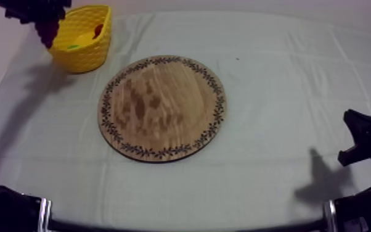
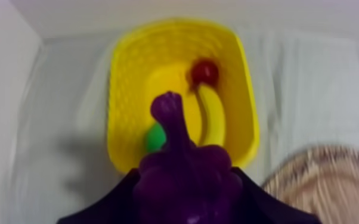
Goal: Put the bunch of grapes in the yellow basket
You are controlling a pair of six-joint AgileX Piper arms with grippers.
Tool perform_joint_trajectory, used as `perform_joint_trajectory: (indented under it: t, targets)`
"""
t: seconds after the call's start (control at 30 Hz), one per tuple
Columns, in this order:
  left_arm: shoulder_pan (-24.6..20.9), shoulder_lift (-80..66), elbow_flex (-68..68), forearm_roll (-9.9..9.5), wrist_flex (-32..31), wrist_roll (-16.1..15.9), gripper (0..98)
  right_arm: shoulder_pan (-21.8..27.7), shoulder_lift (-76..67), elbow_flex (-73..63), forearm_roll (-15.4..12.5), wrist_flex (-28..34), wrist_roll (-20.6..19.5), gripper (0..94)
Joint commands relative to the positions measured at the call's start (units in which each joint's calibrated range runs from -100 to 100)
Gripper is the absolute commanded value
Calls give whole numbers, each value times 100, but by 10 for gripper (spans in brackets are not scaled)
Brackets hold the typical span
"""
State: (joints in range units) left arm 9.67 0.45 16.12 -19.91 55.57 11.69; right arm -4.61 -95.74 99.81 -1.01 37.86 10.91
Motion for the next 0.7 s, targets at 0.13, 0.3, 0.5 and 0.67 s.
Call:
perform_joint_trajectory:
  t: [0.13, 0.3, 0.5, 0.67]
  targets:
    - [-140, 1346, -1220, -290, -658, 254, 354, 2, -1, -3, 1, -4, 1, 4]
    - [-126, 2243, -1859, -541, -1018, 477, 362, 2, -1, -3, 1, -4, 0, 4]
    - [-55, 3202, -2387, -739, -1159, 685, 357, 2, -1, -3, 1, -4, 0, 4]
    - [-70, 3821, -2693, -873, -1223, 802, 348, 2, -1, -3, 1, -4, 0, 4]
